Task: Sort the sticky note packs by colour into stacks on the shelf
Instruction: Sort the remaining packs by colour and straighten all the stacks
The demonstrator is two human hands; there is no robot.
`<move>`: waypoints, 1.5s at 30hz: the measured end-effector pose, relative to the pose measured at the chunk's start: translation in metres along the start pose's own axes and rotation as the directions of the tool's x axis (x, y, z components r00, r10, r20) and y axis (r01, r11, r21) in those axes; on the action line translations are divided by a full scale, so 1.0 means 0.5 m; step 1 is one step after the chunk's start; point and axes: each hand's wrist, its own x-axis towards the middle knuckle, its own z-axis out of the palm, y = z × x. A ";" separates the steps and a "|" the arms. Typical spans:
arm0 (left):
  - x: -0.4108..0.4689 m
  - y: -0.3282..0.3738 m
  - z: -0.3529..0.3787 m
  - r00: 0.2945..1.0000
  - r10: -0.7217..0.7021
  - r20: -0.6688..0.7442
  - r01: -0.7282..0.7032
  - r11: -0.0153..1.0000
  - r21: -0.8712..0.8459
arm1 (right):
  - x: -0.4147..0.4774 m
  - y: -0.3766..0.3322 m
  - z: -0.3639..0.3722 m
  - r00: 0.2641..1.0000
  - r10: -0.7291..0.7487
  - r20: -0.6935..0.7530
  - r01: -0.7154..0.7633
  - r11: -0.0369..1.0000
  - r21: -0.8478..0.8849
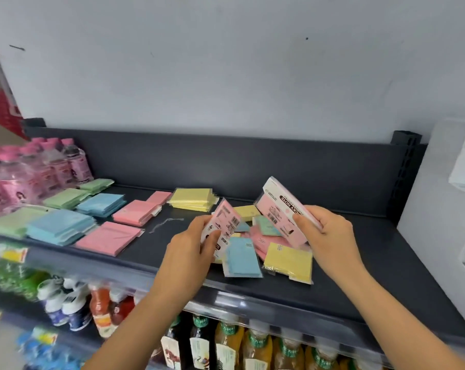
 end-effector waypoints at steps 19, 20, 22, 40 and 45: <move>-0.018 -0.208 -0.233 0.984 -0.068 -0.164 0.085 0.992 0.096 | 0.009 -0.168 0.289 0.977 -0.123 0.173 0.116 0.992 0.049; -0.015 -0.222 -0.248 0.983 -0.072 -0.168 0.087 0.993 0.085 | 0.008 -0.178 0.306 0.977 -0.126 0.173 0.121 0.992 0.040; -0.007 -0.259 -0.287 0.981 -0.073 -0.181 0.088 0.994 0.072 | 0.004 -0.200 0.350 0.976 -0.127 0.178 0.126 0.992 0.017; 0.098 -0.501 -0.488 0.997 0.036 -0.061 -0.042 0.995 -0.093 | -0.007 -0.364 0.552 0.990 0.058 -0.132 -0.059 0.998 -0.005; 0.127 -0.512 -0.475 0.997 0.048 -0.059 -0.054 0.993 -0.108 | 0.018 -0.385 0.555 0.999 0.048 -0.024 -0.051 0.985 -0.164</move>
